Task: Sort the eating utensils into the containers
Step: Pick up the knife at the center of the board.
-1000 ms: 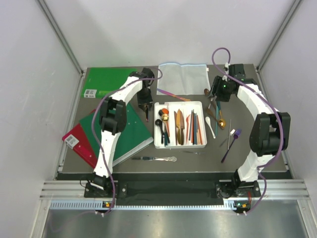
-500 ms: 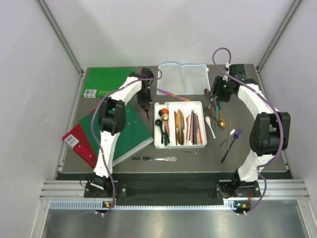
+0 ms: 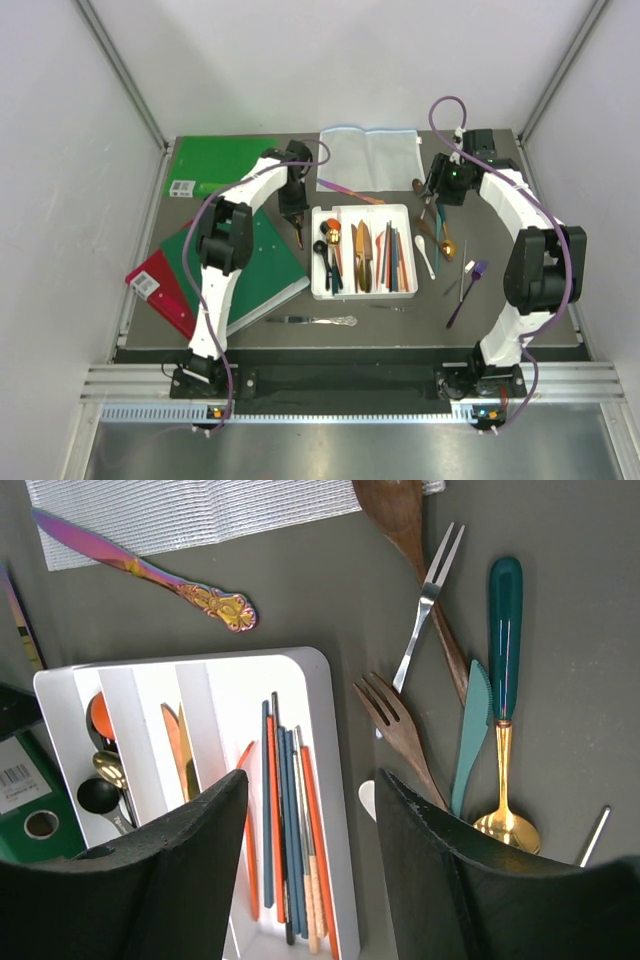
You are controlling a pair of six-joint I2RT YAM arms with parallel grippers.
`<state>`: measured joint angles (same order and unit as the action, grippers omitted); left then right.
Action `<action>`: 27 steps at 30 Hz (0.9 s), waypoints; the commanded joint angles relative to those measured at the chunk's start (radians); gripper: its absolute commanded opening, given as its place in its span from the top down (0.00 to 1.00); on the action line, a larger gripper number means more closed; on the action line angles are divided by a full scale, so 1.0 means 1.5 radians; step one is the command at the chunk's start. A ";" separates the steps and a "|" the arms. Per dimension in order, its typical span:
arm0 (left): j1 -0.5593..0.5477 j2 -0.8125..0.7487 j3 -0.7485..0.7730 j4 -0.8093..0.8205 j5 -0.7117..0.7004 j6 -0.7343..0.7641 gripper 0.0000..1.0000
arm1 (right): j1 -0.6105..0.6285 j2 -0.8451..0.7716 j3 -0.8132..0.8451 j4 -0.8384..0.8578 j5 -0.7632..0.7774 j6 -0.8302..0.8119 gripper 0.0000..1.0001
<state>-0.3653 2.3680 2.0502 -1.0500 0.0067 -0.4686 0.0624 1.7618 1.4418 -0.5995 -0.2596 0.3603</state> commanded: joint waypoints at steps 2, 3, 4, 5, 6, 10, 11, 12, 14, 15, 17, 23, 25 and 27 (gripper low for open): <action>-0.005 -0.044 0.039 -0.034 -0.018 0.003 1.00 | -0.007 0.004 0.016 0.009 -0.010 0.001 0.46; -0.002 -0.047 0.048 -0.036 -0.021 0.003 1.00 | -0.008 -0.001 0.013 0.009 -0.009 -0.001 0.46; -0.002 -0.050 0.050 -0.036 -0.025 0.003 1.00 | -0.008 -0.003 0.010 0.009 -0.006 -0.002 0.46; -0.001 -0.053 0.050 -0.036 -0.027 0.002 1.00 | -0.008 -0.005 0.008 0.010 -0.006 -0.003 0.46; 0.001 -0.058 0.049 -0.038 -0.028 0.002 1.00 | -0.008 -0.009 0.003 0.010 -0.005 -0.003 0.46; 0.002 -0.072 0.038 -0.040 -0.035 0.003 1.00 | -0.007 -0.016 -0.006 0.010 -0.001 -0.005 0.46; 0.002 -0.078 0.035 -0.040 -0.032 0.003 1.00 | -0.008 -0.017 -0.007 0.011 0.000 -0.006 0.46; 0.002 -0.081 0.035 -0.041 -0.031 0.003 1.00 | -0.008 -0.018 -0.009 0.011 0.000 -0.006 0.46; 0.003 -0.091 0.035 -0.047 -0.031 0.003 1.00 | -0.007 -0.017 -0.009 0.011 0.001 -0.007 0.46; 0.003 -0.095 0.035 -0.049 -0.031 0.006 1.00 | -0.007 -0.017 -0.009 0.012 0.001 -0.008 0.46; 0.004 -0.105 0.039 -0.056 -0.033 0.007 1.00 | -0.008 -0.018 -0.009 0.013 0.002 -0.007 0.46; 0.009 -0.123 0.055 -0.078 -0.013 0.011 1.00 | -0.007 -0.017 -0.014 0.016 0.001 -0.006 0.46; 0.008 -0.130 0.056 -0.082 0.014 0.009 1.00 | -0.008 -0.019 -0.017 0.017 0.001 -0.005 0.46; 0.007 -0.135 0.056 -0.086 0.037 0.006 1.00 | -0.007 -0.020 -0.020 0.019 0.002 -0.004 0.46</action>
<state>-0.3569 2.2498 2.0933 -1.1381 -0.0067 -0.4679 0.0624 1.7615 1.4197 -0.5953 -0.2623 0.3595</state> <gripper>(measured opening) 0.076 0.542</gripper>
